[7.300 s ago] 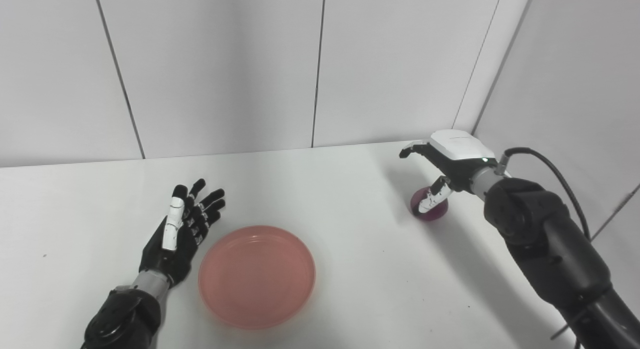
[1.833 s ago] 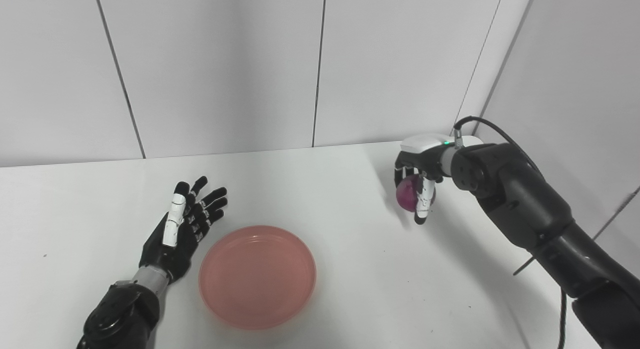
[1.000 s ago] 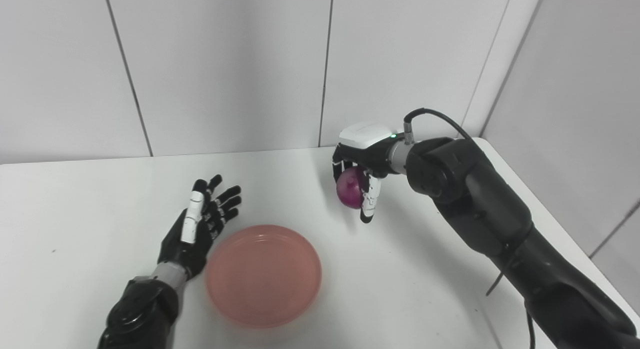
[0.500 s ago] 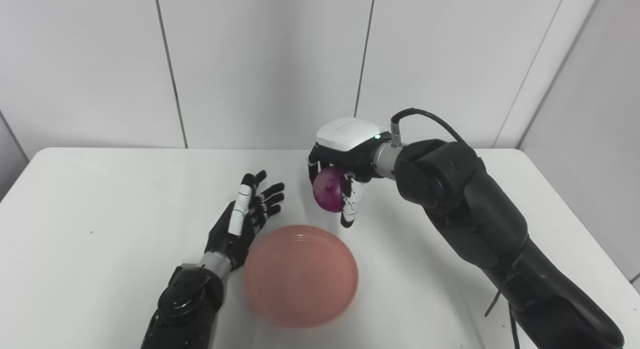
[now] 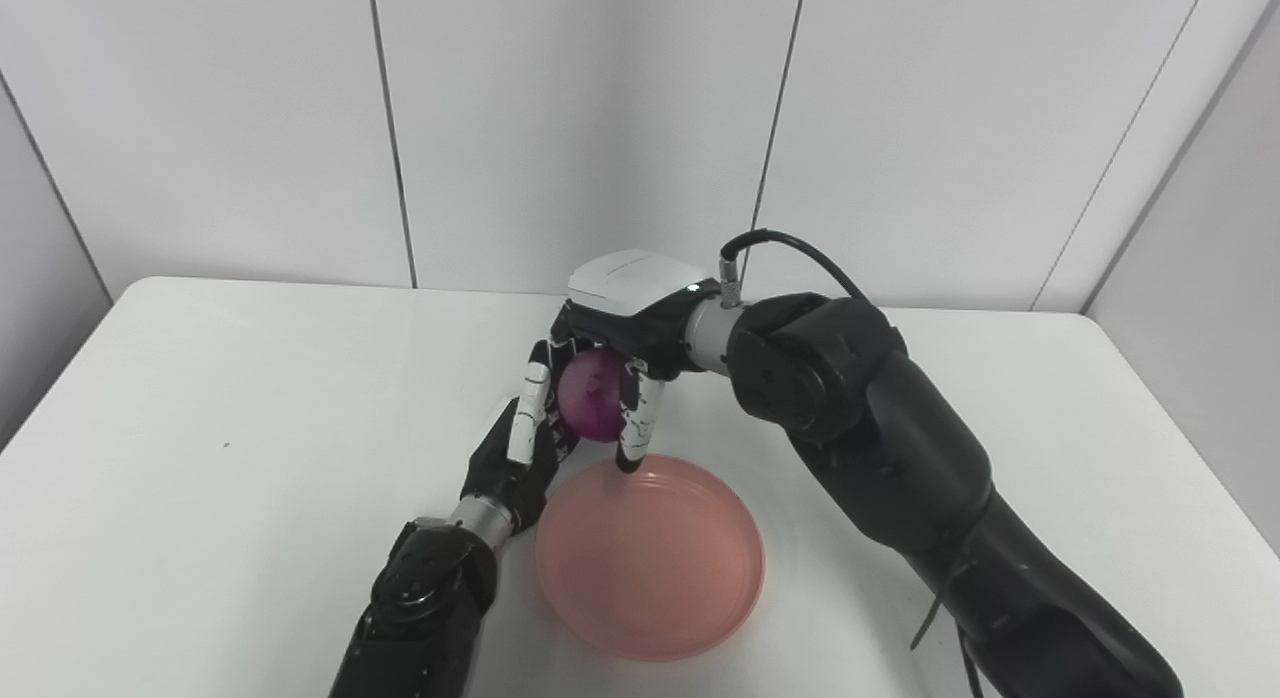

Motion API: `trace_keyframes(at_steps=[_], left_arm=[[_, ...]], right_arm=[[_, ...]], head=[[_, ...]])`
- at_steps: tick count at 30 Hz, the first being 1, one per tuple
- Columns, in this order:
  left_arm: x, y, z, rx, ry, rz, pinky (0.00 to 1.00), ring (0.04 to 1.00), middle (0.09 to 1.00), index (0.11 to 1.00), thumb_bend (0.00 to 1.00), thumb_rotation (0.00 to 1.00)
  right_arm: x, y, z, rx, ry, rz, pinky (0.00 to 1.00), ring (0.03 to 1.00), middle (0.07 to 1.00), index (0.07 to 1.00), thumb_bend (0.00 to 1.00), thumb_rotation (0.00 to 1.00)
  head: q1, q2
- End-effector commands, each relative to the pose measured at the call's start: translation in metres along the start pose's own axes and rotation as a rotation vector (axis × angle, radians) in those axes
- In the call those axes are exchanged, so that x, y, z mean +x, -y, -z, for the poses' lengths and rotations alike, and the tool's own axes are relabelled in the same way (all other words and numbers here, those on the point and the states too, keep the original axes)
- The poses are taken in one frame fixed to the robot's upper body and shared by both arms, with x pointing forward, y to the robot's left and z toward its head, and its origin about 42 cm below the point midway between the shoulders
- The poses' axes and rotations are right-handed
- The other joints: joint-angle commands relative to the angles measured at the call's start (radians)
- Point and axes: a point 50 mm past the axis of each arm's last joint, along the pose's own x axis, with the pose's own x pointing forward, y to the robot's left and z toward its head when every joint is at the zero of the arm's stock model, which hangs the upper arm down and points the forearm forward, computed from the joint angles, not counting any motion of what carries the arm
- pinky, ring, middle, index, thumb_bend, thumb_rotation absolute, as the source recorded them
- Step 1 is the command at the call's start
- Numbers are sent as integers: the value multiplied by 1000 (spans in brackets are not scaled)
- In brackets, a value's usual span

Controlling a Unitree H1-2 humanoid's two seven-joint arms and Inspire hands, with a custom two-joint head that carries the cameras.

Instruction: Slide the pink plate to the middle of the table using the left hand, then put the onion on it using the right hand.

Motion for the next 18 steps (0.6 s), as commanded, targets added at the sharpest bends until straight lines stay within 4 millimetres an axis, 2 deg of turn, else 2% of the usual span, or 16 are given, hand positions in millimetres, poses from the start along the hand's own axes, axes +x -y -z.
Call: trace_keyframes(at_steps=[1,2,4,5,7,10,13,18], left_arm=[[-16,-5,44,-26,-175,-49,937,900,875,980,774,985],[-16,-5,44,-25,-174,-49,934,898,873,978,775,986],[-16,-6,44,-19,-174,-47,930,896,872,976,774,990],[-16,-6,44,-15,-174,-45,927,895,875,974,762,997],[-16,-6,44,-5,-175,-42,913,892,875,977,755,1000],[-16,-6,43,7,-174,-41,901,885,864,976,754,1000],[-16,-8,42,8,-175,-45,893,876,853,974,763,1000],[-15,-10,43,3,-181,-46,902,877,866,976,775,997]], right_arm=[[3,6,-11,-33,50,42,463,549,585,476,526,64],[5,2,-11,-20,46,33,492,594,657,482,525,98],[8,-8,-11,-12,35,16,491,600,684,487,524,126],[10,-13,-11,-15,31,9,459,548,618,490,524,134],[15,-26,-10,-17,22,-25,427,508,582,493,523,138],[21,-40,-6,-32,14,-68,438,523,596,495,523,142],[23,-46,0,-42,-2,-83,457,544,618,495,523,142],[21,-44,4,-49,-24,-94,460,555,626,496,523,141]], head=[[4,1],[4,1],[5,2],[5,2],[3,5],[-1,7],[-9,8],[-18,7]])
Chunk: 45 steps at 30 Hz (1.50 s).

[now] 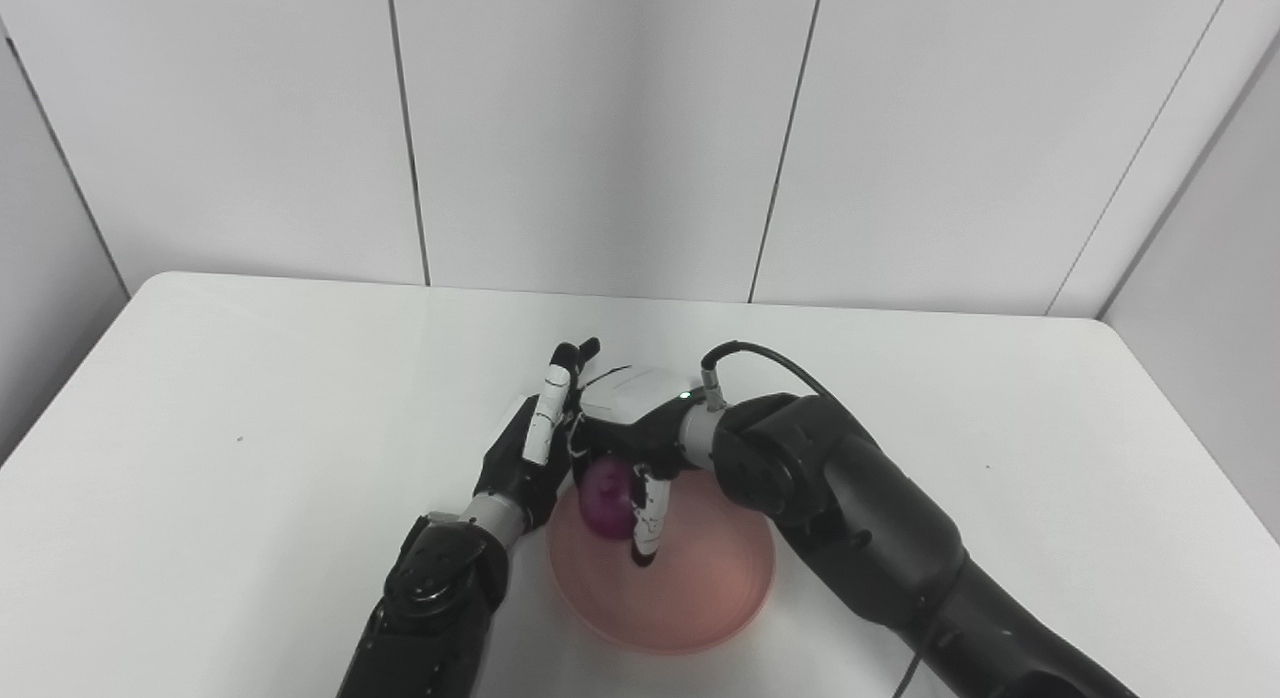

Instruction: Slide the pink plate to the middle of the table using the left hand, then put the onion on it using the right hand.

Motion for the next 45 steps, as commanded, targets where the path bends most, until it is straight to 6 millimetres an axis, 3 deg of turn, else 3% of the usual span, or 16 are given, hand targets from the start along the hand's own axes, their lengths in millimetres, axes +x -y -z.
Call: trace_keyframes(at_steps=[1,11,22,23,25,31,45], left_arm=[[-16,-10,44,-28,-176,-51,902,877,866,977,775,996],[-14,-11,42,-25,-174,-48,897,874,863,975,782,995],[-12,-12,42,-19,-179,-50,899,881,868,979,782,999],[-12,-12,42,-20,-179,-49,899,881,868,979,780,999],[-12,-12,42,-23,-179,-47,903,883,868,982,780,999],[-12,-13,44,-22,-179,-42,906,886,873,987,782,999],[-11,-14,45,-15,-185,-37,906,891,883,998,776,1000]], right_arm=[[-10,30,2,-55,-6,81,465,559,627,496,523,141],[-10,26,2,-56,-19,62,401,487,587,496,523,137],[-16,32,2,-78,-24,48,420,515,603,497,523,138],[-17,32,1,-76,-25,46,425,521,607,580,684,119],[-19,32,0,-74,-23,34,454,550,633,641,833,102],[-22,29,-6,-97,-14,3,399,491,604,682,896,113],[-27,30,-4,-117,-58,-29,538,642,700,735,1000,383]], head=[[0,1],[-3,2],[-16,1],[-17,1],[-20,0],[-24,0],[-30,-3]])
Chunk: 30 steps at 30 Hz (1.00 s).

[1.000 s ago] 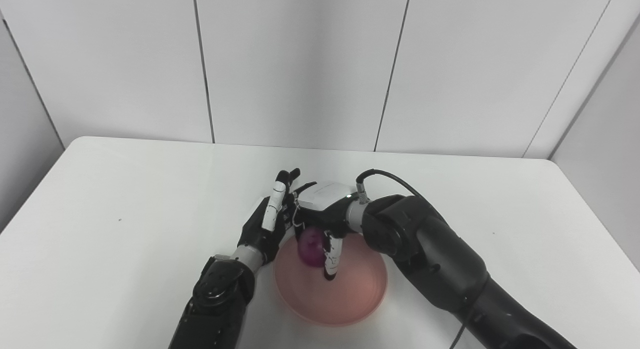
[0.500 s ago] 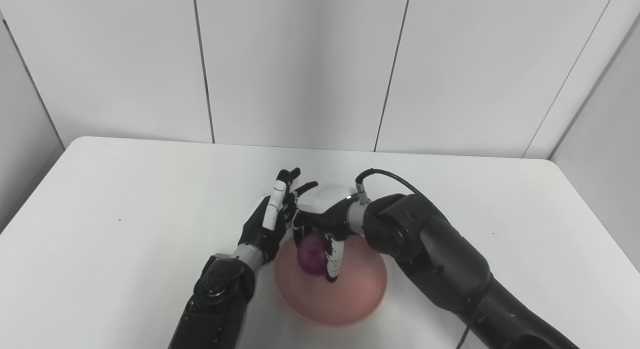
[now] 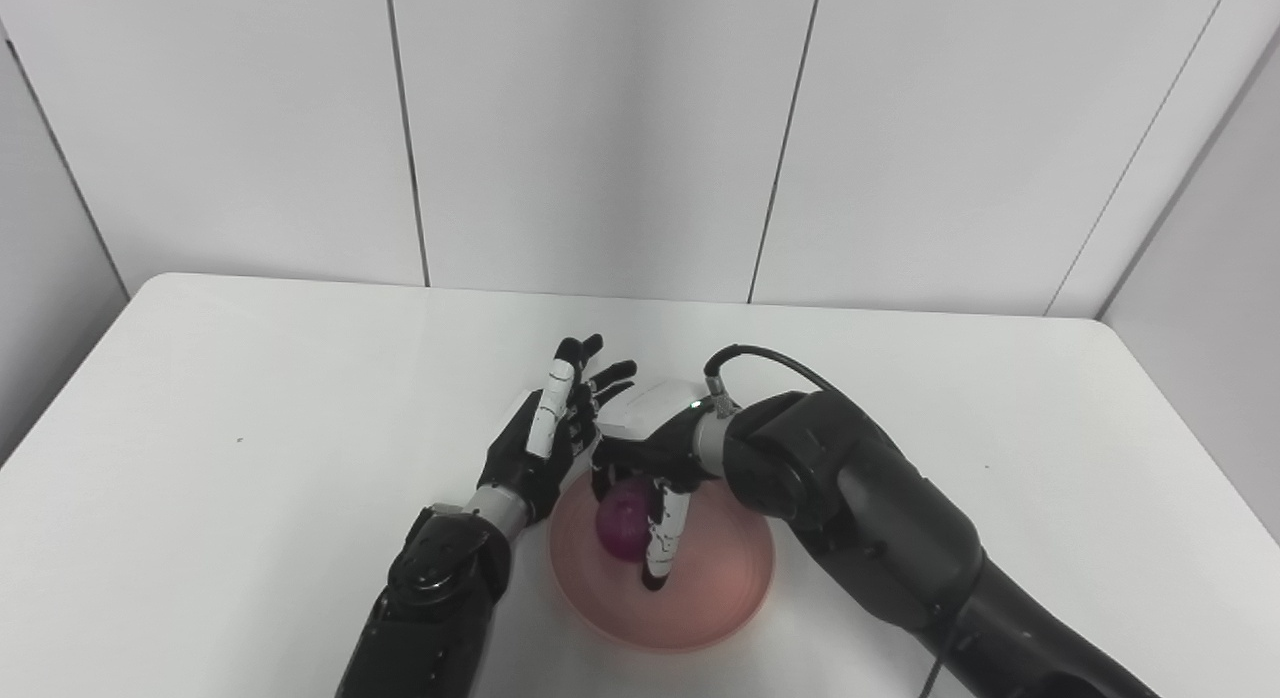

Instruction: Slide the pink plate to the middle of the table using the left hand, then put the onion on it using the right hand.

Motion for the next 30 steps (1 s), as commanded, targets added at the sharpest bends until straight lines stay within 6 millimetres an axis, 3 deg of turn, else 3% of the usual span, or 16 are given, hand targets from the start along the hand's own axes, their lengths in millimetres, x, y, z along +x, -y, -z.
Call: trace_keyframes(at_steps=[1,7,10,12,15,18,21,25,27,30], left_arm=[[-18,-11,46,-26,-181,-50,901,890,881,997,773,1000],[-18,-11,46,-31,-184,-51,899,887,875,992,767,1000],[-18,-11,46,-32,-183,-51,895,885,870,989,768,1000],[-18,-11,46,-36,-182,-49,897,884,859,988,766,1000],[-18,-11,46,-34,-181,-48,902,884,856,989,769,1000],[-17,-11,45,-33,-180,-50,902,889,869,981,778,993],[-17,-13,45,-37,-181,-52,911,896,878,981,780,990],[-17,-14,45,-38,-178,-56,913,899,881,986,784,989],[-18,-15,44,-39,-176,-60,913,893,876,986,786,985],[-18,-17,43,-41,-177,-64,913,891,871,983,789,981]], right_arm=[[-14,27,5,-27,-28,80,548,651,707,740,1000,403],[-20,31,11,20,-41,84,584,708,753,752,1000,415],[-27,38,21,104,-21,106,644,784,824,749,1000,383],[-35,46,30,166,10,142,640,776,815,748,1000,388],[-47,57,41,199,44,207,638,753,794,750,1000,448],[-58,64,50,195,47,257,742,769,791,764,1000,547],[-67,66,59,250,72,315,689,753,774,757,1000,569],[-71,61,73,360,127,385,715,793,794,759,1000,599],[-73,55,82,415,154,439,704,800,805,788,1000,712],[-68,43,95,509,185,492,698,793,798,799,1000,765]], head=[[0,0],[-4,0],[-3,-1],[-3,-1],[-6,-1],[-8,-1],[-8,-1],[-9,-2],[-10,-2],[-13,-1]])
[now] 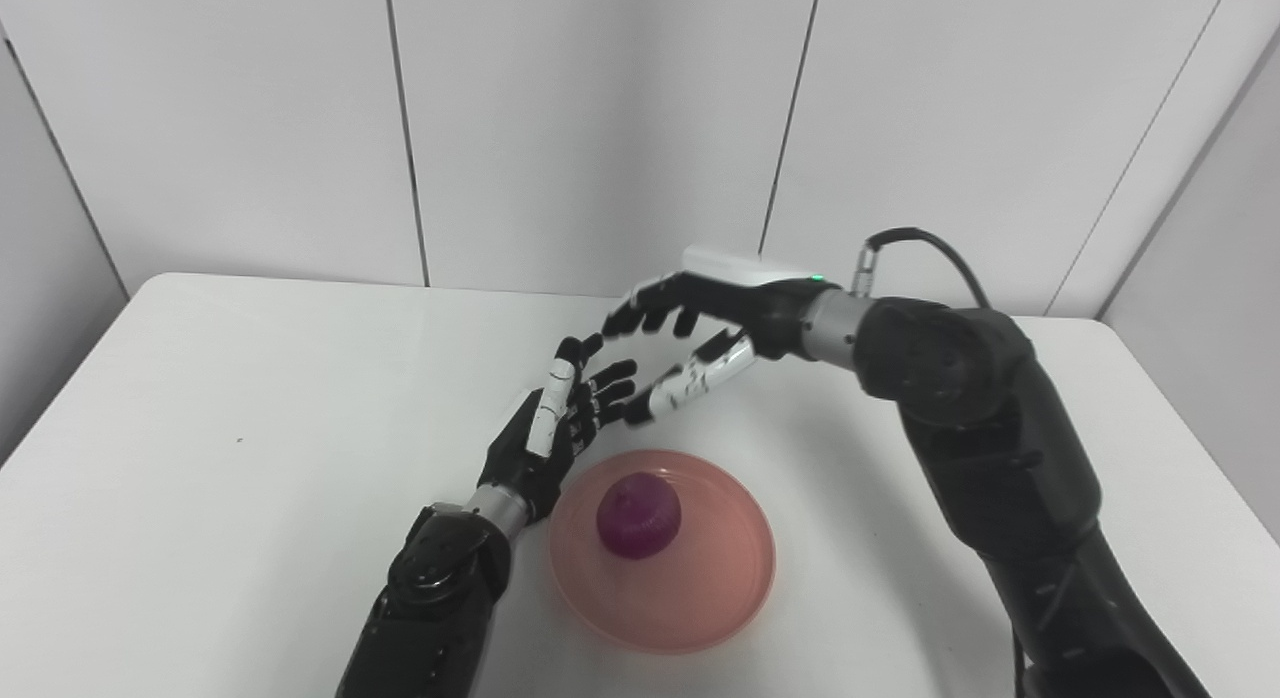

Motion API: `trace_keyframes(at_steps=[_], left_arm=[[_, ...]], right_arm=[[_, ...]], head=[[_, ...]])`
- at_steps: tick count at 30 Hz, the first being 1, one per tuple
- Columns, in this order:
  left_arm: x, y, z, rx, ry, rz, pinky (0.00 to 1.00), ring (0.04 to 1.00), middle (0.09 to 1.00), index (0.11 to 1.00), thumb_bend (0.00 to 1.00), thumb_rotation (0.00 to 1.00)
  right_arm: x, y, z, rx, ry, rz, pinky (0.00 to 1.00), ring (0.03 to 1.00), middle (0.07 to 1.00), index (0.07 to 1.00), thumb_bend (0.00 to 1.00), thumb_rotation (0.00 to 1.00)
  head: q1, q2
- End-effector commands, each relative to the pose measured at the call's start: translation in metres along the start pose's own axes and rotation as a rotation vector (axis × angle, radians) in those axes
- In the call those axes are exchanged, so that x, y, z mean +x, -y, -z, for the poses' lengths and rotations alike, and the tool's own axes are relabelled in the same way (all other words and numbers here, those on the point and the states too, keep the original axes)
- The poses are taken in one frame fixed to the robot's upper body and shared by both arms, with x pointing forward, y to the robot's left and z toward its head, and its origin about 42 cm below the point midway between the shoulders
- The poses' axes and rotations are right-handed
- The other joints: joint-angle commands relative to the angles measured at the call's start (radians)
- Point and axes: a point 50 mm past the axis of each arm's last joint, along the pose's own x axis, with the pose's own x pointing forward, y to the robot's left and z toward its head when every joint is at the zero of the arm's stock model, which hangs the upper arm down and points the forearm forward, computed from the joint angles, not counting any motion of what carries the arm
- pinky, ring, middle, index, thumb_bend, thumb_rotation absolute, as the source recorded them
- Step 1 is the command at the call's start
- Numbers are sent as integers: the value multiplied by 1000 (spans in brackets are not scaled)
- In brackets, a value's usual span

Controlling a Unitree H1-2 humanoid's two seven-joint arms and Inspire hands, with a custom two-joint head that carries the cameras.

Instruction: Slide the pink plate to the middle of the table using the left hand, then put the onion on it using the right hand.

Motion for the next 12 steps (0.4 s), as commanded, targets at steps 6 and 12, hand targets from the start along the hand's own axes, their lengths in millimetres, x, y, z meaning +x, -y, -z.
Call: trace_keyframes(at_steps=[6,12], left_arm=[[-19,-18,43,-34,-174,-61,908,888,867,981,794,973],[-20,-19,43,-34,-175,-63,911,887,865,979,799,971]], right_arm=[[3,-23,47,376,101,197,796,829,825,847,999,987],[11,-70,72,764,85,344,951,886,834,845,1000,1000]], head=[[-2,0],[-5,-1]])
